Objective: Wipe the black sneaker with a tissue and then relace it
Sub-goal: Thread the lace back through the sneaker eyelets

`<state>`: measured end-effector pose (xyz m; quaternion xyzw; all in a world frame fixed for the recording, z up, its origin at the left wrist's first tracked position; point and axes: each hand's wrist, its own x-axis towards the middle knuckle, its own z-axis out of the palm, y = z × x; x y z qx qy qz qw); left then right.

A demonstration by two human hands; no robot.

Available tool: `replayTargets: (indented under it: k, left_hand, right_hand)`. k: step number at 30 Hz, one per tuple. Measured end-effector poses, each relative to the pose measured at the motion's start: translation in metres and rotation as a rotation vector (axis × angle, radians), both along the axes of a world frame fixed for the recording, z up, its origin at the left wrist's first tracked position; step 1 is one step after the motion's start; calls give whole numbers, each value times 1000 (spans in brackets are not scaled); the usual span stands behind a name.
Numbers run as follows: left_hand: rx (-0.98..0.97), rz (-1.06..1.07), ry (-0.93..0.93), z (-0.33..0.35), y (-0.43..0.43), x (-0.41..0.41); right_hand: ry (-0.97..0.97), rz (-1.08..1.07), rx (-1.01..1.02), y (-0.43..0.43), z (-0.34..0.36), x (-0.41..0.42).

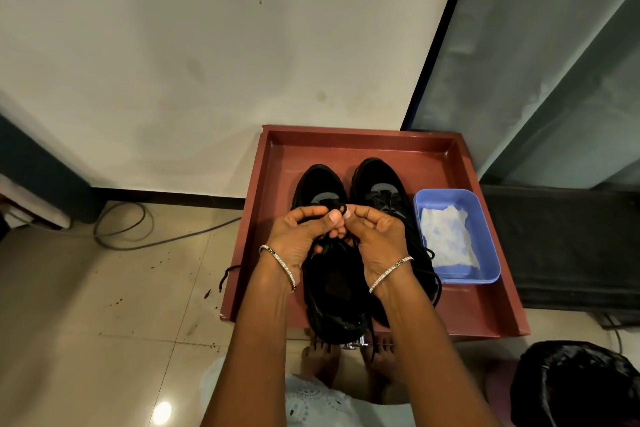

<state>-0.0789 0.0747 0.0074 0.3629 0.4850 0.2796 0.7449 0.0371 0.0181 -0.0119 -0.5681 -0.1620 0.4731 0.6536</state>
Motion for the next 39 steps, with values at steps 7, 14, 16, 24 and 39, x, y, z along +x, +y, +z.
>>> replayTargets:
  k: [7, 14, 16, 24, 39]
  left_hand:
    - [-11, 9, 24, 0, 1, 0]
    - [36, 132, 68, -5, 1, 3]
    - [68, 116, 67, -5, 2, 2]
    - [524, -99, 166, -2, 2, 0]
    - [652, -187, 419, -7, 4, 3]
  right_hand:
    - [17, 222, 55, -5, 7, 9]
    - [59, 91, 28, 3, 2, -2]
    - [74, 59, 7, 5, 1, -4]
    - [97, -70, -89, 16, -7, -3]
    - [37, 19, -90, 18, 9, 2]
